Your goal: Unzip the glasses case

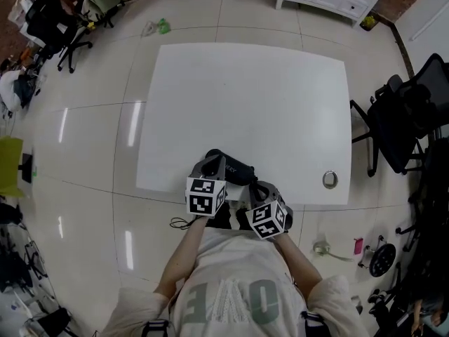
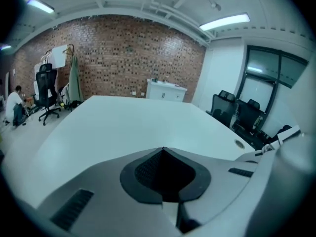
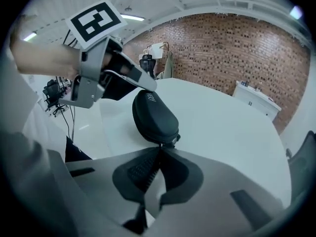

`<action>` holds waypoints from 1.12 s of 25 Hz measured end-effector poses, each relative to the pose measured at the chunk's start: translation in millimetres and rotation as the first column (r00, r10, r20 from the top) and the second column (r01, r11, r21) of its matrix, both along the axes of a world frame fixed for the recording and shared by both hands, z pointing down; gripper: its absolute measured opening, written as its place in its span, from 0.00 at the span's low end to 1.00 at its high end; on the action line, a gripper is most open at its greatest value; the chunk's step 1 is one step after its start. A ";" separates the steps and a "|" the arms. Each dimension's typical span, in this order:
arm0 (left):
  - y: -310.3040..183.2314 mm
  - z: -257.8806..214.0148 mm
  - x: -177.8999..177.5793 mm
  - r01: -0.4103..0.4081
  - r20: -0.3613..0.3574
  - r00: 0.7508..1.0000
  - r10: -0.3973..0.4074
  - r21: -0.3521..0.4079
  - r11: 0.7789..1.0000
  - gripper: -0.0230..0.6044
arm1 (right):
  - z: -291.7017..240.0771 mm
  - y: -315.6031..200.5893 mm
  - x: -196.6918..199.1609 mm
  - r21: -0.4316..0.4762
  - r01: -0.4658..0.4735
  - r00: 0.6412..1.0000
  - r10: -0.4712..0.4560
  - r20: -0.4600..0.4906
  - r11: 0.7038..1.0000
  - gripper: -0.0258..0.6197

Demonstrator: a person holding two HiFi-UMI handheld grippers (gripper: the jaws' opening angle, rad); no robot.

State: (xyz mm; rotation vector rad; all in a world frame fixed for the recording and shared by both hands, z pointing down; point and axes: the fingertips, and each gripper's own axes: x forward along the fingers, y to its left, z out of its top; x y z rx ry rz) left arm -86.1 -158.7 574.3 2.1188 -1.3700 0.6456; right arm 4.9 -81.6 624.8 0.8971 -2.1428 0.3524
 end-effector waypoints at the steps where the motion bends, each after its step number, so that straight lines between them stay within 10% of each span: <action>1: -4.2 -0.3 1.5 -0.006 0.003 1.000 0.005 0.016 1.000 0.04 | -0.5 3.9 -4.1 -0.002 0.018 1.000 -0.018 0.003 1.000 0.04; 6: -6.5 -8.1 16.3 -0.099 0.042 0.994 0.099 0.006 0.995 0.04 | 3.3 32.0 -41.8 0.011 0.231 0.972 -0.231 -0.032 0.973 0.04; 12: 9.9 5.1 43.2 -0.232 0.147 0.962 0.228 0.014 0.973 0.04 | 2.4 29.8 -47.9 -0.025 0.248 0.969 -0.247 0.018 0.968 0.04; 28: -5.6 4.6 55.9 -0.206 -0.011 0.978 0.207 0.026 0.978 0.04 | 2.7 -19.1 11.8 -0.129 0.214 0.977 -0.215 0.001 0.968 0.04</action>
